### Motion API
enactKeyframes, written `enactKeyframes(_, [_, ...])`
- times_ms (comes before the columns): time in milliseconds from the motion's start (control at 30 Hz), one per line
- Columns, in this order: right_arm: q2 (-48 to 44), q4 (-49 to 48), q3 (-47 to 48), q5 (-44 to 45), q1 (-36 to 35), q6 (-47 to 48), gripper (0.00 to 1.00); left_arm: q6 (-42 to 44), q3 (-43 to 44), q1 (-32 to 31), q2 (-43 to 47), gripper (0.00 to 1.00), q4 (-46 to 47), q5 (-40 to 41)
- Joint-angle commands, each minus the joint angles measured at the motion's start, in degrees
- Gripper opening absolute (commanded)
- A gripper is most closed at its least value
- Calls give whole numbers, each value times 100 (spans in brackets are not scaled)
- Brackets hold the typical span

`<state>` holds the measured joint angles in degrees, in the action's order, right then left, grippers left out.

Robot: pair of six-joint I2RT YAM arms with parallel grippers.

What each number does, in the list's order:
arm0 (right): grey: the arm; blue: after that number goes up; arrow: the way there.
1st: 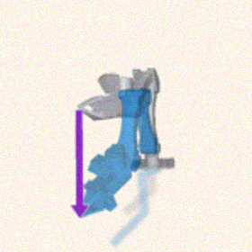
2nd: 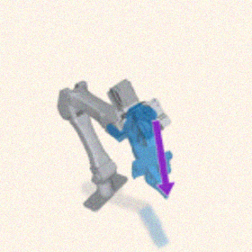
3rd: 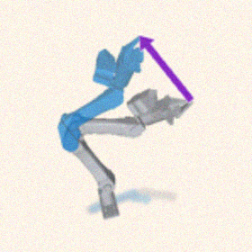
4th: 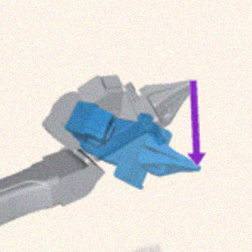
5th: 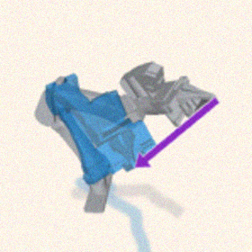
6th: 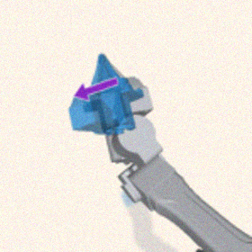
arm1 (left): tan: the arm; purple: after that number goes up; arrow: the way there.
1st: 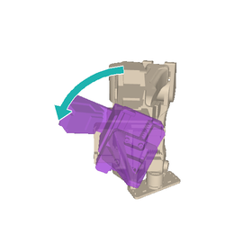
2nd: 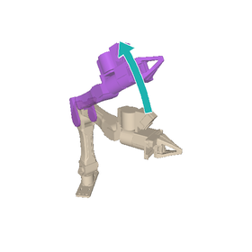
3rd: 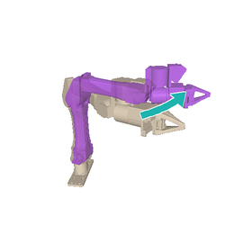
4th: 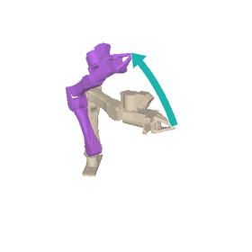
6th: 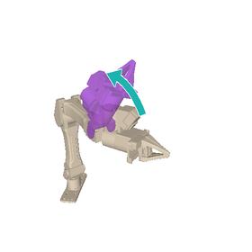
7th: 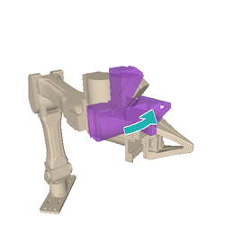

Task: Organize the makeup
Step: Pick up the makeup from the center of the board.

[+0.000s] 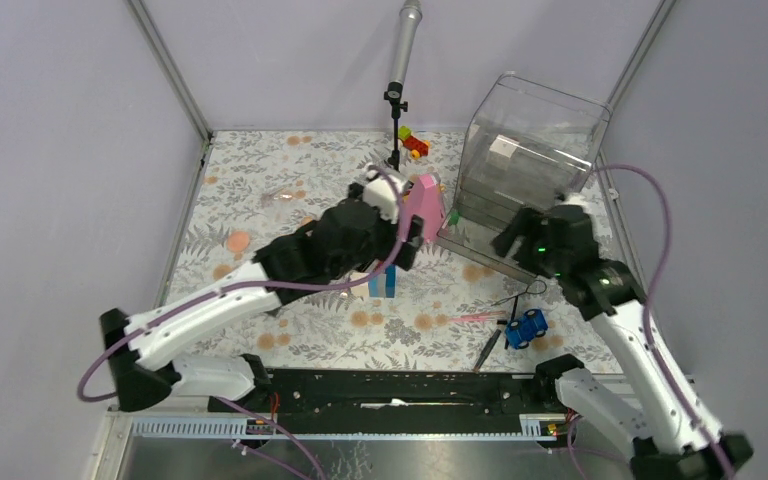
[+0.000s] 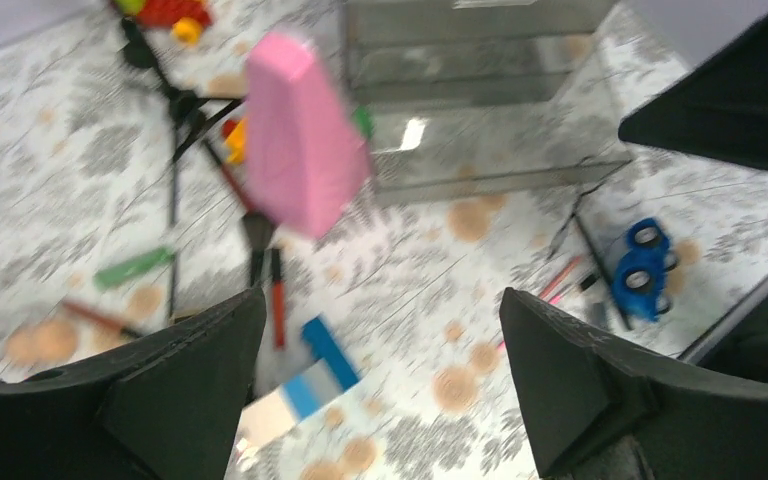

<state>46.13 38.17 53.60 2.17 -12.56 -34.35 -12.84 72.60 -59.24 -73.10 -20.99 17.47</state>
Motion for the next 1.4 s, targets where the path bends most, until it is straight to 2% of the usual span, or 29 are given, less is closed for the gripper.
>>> enactKeyframes(0, [736,21,104,1868,-2518,-1126,80,-258,-403,264,930,99,-1004,926])
enactKeyframes(67, [1167,325,238,2767,-3454,-1761,79,-163,-643,435,1215,99,-1069,1156])
enactKeyframes(133, [1326,577,145,3143,-3945,-2415,78,-134,-899,639,1458,99,-1036,1156])
enactKeyframes(333, [919,1109,-904,3053,-4301,-3865,73,-94,-1624,839,1665,99,-787,1217])
enactKeyframes(400, [755,1257,-1237,2871,-4345,-4175,68,-79,-1801,847,1635,99,-719,1186])
enactKeyframes(467, [679,1342,-1471,2685,-4381,-4389,67,-72,-1906,849,1597,99,-664,1159])
enactKeyframes(800, [698,1447,-2039,2355,-4397,-4799,66,-28,-2001,959,1603,99,-608,961])
enactKeyframes(967, [652,1144,-2453,2211,-4396,-4963,62,-34,-2001,1021,1597,99,-608,912])
enactKeyframes(1233, [707,685,-2884,2145,-4402,-4994,52,-27,-2013,1061,1554,99,-594,787])
enactKeyframes(1367, [973,457,-2868,2082,-4396,-4799,42,-25,-2013,1091,1536,99,-586,754])
